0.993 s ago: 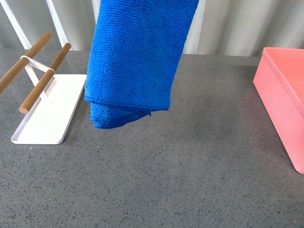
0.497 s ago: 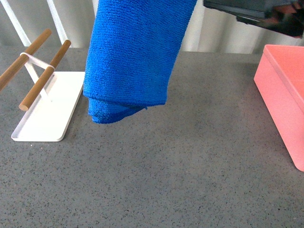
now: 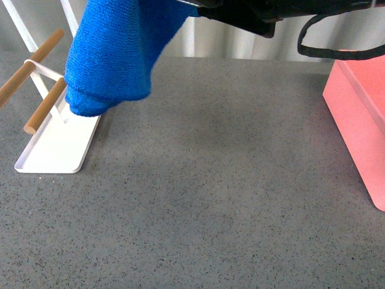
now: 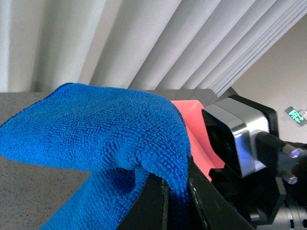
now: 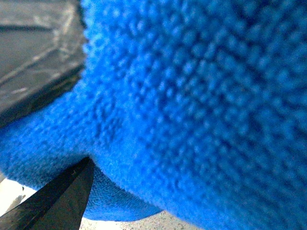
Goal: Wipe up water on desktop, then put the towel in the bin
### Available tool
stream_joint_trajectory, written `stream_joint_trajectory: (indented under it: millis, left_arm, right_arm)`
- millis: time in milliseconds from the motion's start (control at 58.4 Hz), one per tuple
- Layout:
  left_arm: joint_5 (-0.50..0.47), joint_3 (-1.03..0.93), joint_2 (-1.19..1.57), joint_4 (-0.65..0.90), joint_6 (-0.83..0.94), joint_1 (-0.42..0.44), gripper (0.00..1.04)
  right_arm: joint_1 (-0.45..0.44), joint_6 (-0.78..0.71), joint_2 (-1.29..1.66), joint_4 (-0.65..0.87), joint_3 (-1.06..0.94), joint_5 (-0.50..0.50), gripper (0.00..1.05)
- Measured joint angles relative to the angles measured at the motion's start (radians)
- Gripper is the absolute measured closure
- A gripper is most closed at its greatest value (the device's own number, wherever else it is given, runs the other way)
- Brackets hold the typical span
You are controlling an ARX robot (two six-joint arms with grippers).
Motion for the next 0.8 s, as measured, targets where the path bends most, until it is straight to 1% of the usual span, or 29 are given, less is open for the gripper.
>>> stream_joint_trajectory:
  millis: [17, 69, 86, 137, 154, 206, 223, 274, 343, 445, 514, 617, 702, 771, 805]
  left_arm:
    - [0.000, 0.000, 0.000, 0.000, 0.000, 0.000, 1.01]
    - [0.000, 0.000, 0.000, 0.000, 0.001, 0.000, 1.01]
    - [0.000, 0.000, 0.000, 0.000, 0.001, 0.000, 1.01]
    - [0.000, 0.000, 0.000, 0.000, 0.002, 0.000, 1.01]
    - [0.000, 0.000, 0.000, 0.000, 0.002, 0.000, 1.01]
    - [0.000, 0.000, 0.000, 0.000, 0.002, 0.000, 1.01]
    - [0.000, 0.000, 0.000, 0.000, 0.002, 0.000, 1.01]
    - [0.000, 0.000, 0.000, 0.000, 0.002, 0.000, 1.01]
    - [0.000, 0.000, -0.001, 0.003, 0.002, 0.000, 1.01]
    - [0.000, 0.000, -0.003, 0.005, 0.002, 0.000, 1.01]
    - [0.000, 0.000, -0.003, 0.005, 0.002, 0.000, 1.01]
    - [0.000, 0.000, -0.003, 0.005, 0.002, 0.000, 1.01]
    - [0.000, 0.000, -0.003, 0.005, 0.002, 0.000, 1.01]
    - [0.001, 0.000, -0.003, 0.005, 0.002, 0.000, 0.90]
    - [0.002, 0.000, -0.003, 0.005, 0.002, 0.000, 0.82]
  right_arm:
    - [0.001, 0.003, 0.003, 0.002, 0.002, 0.001, 0.07]
    - [0.007, 0.013, 0.013, 0.011, 0.010, -0.001, 0.12]
    - [0.010, 0.018, 0.017, 0.021, 0.011, -0.002, 0.15]
    - [0.013, 0.026, 0.022, 0.042, 0.012, -0.008, 0.20]
    - [0.015, 0.035, 0.025, 0.057, 0.012, -0.014, 0.24]
    - [0.017, 0.050, 0.028, 0.081, 0.012, -0.029, 0.29]
    - [0.018, 0.066, 0.030, 0.100, 0.011, -0.036, 0.33]
    - [0.018, 0.087, 0.033, 0.135, 0.010, -0.039, 0.38]
    - [0.020, 0.125, 0.035, 0.175, 0.010, -0.042, 0.52]
    - [0.016, 0.151, 0.035, 0.188, 0.006, -0.043, 0.74]
    - [0.012, 0.159, 0.035, 0.190, 0.001, -0.042, 0.82]
    - [-0.002, 0.157, 0.034, 0.174, -0.010, -0.035, 1.02]
    - [-0.016, 0.151, 0.025, 0.167, -0.027, -0.036, 1.01]
    - [-0.025, 0.141, 0.014, 0.155, -0.038, -0.036, 1.01]
    - [-0.028, 0.136, 0.010, 0.150, -0.041, -0.036, 1.01]
